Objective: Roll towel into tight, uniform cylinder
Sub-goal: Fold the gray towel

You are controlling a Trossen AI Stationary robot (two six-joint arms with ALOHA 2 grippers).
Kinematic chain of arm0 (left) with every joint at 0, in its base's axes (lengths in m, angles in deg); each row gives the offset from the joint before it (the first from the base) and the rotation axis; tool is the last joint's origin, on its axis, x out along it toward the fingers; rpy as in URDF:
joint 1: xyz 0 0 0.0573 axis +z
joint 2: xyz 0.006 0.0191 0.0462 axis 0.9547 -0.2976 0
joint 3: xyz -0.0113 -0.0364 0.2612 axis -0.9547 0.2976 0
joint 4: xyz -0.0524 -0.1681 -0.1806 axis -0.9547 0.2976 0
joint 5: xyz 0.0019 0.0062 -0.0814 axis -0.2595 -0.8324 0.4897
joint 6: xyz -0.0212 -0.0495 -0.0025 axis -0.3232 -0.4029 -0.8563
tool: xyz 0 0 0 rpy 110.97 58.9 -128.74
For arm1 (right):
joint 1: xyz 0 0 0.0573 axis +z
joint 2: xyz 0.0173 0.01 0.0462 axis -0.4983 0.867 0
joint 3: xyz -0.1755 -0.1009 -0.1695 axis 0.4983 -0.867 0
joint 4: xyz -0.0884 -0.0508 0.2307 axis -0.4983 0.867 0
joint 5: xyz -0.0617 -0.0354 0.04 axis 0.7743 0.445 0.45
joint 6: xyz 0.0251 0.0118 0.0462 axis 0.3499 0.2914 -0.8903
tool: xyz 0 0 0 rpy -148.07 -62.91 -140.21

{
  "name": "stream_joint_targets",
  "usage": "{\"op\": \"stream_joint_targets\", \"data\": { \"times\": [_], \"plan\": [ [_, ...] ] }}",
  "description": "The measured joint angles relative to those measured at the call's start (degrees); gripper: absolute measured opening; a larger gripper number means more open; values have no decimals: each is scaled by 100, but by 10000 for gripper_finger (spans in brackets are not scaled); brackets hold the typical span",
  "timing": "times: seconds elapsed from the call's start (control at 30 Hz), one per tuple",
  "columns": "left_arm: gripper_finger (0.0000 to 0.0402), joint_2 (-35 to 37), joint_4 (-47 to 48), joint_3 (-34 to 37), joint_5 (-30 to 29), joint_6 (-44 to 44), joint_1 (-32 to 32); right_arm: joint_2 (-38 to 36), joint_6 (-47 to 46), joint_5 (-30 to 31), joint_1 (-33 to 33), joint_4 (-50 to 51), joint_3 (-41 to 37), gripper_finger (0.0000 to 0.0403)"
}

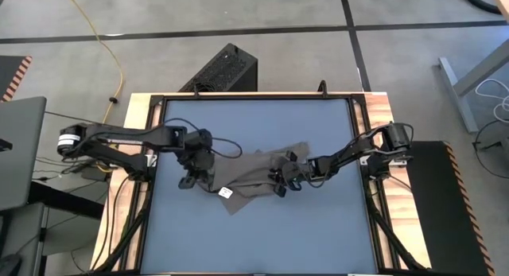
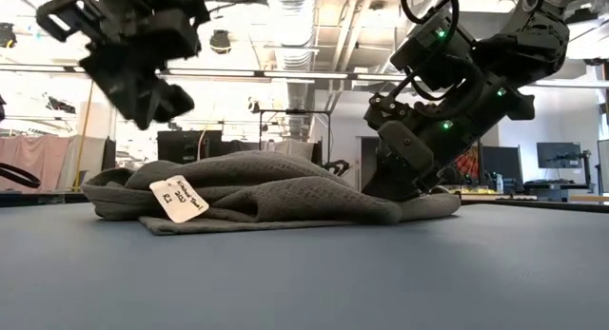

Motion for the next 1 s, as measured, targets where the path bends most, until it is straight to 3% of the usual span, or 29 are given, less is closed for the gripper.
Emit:
{"op": "stream_joint_targets", "data": {
  "times": [0.23,0.33,0.47,0.63,0.77,0.87,1.0],
  "plan": [
    [86,313,-400,-145,-1887,-16,7,4,53,-8,-44,-25,-7,133],
    [101,156,-647,-145,-2252,208,9,7,64,-7,-44,-38,-9,133],
    [131,-414,-1120,-145,-2093,490,45,9,66,-7,-44,-61,-11,133],
    [172,-1165,-1213,-138,-2550,738,229,11,64,-2,-24,-65,-11,133],
    [193,-1397,-1330,-138,-2529,690,531,11,64,0,-17,-67,-11,133],
    [198,-1420,-1289,-138,-2188,634,747,11,66,-3,-33,-67,-11,133],
    [194,-1418,-1196,-138,-1307,647,883,11,73,-4,-33,-67,-11,133]
  ]
}}
